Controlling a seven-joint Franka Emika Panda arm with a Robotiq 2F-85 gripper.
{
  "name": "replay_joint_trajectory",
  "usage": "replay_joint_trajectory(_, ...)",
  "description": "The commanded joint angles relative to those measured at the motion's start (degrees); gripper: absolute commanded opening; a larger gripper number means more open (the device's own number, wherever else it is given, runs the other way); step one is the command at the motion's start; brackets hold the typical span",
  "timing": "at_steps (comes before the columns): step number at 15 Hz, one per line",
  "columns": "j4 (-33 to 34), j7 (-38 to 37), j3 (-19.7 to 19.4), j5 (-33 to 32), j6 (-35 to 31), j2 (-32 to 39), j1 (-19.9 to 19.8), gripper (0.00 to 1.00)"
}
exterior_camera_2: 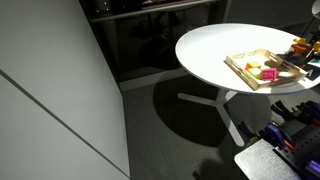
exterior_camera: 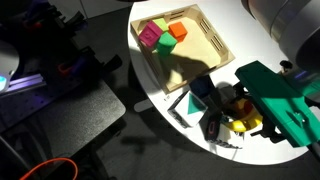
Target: Put the banana in the box
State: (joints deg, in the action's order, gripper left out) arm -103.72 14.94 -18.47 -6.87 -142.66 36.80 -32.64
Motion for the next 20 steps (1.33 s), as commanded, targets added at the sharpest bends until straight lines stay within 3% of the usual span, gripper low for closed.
replay_joint_trajectory(1, 1.94, 1.84, 1.26, 1.11, -0.66, 1.47, -1.97, 1.0)
replay_joint_trajectory(5, 2.27, 1.57, 1.37, 1.13, -0.44, 2.13, -2.47, 1.0)
replay_joint_trajectory(6, 2.3, 1.4, 1.34, 1.11, -0.45, 2.22, -2.47, 0.75)
replay_joint_trajectory(7, 2.36, 1.29, 1.33, 1.11, -0.3, 2.27, -2.47, 0.74)
replay_joint_trajectory(14, 2.11, 1.0, 1.28, 1.03, 0.73, 1.82, -2.16, 0.17)
replay_joint_trajectory(20, 0.43, 0.4, 0.9, 0.61, 1.9, -1.02, -1.16, 0.14)
